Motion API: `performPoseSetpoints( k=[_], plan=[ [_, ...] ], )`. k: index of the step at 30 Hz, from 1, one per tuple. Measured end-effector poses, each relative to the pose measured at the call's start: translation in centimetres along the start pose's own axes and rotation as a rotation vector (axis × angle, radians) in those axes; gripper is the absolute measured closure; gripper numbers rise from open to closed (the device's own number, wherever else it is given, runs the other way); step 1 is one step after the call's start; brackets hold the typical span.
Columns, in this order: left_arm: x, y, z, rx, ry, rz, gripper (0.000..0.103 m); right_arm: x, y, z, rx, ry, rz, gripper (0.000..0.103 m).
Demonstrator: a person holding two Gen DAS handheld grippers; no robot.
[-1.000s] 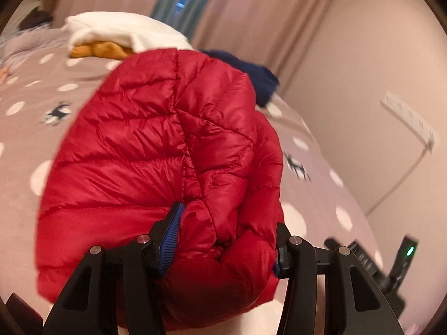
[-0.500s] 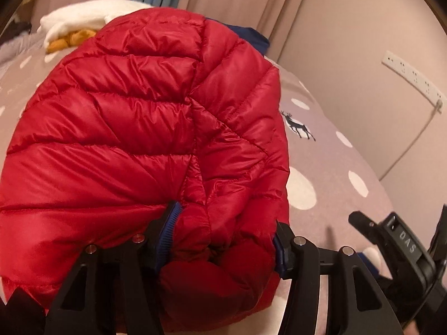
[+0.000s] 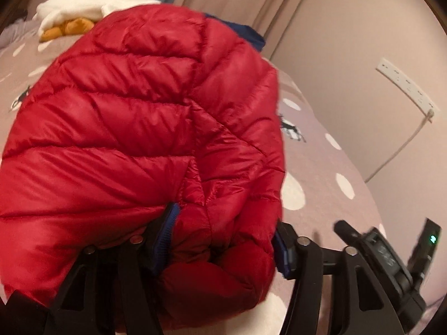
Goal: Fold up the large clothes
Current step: 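Lower the folded red jacket onto the bed and open both tools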
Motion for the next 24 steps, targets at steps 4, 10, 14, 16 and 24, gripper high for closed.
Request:
performPoseSetpoints(
  k=[4,10,14,16,24],
  plan=[
    [-0.3,-2.3,-0.2,0.024,-0.019,0.003,0.032,0.2,0.4,-0.7,0.032,-0.041,-0.008,0.013],
    [-1.2,-5.0,-0.9,0.003,-0.025,0.035,0.032,0.2,0.7,-1.0,0.051,-0.064,-0.012,0.012],
    [-1.5,-6.4,-1.9,-0.058,-0.073,0.09,0.032,0.2,0.7,-0.8,0.046,-0.058,-0.011,0.012],
    [-1.6,-6.6,-2.2,-0.061,-0.086,0.092,0.032,0.2,0.7,-0.8,0.047,-0.06,-0.011,0.012],
    [-1.1,-4.9,0.5,-0.116,-0.062,0.093,0.032,0.4,0.9,-1.0,0.06,-0.078,-0.017,0.011]
  ],
)
Point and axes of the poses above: each gripper's, at about its wrist camera, not at the fingertips, and y roughly the way its jaws point, z to its right, x to its underside, the point moved 2 cm from there along y, roughly the way its jaws point, and after that the axes turned 7 degrees about -x, right-handed, at the moved point
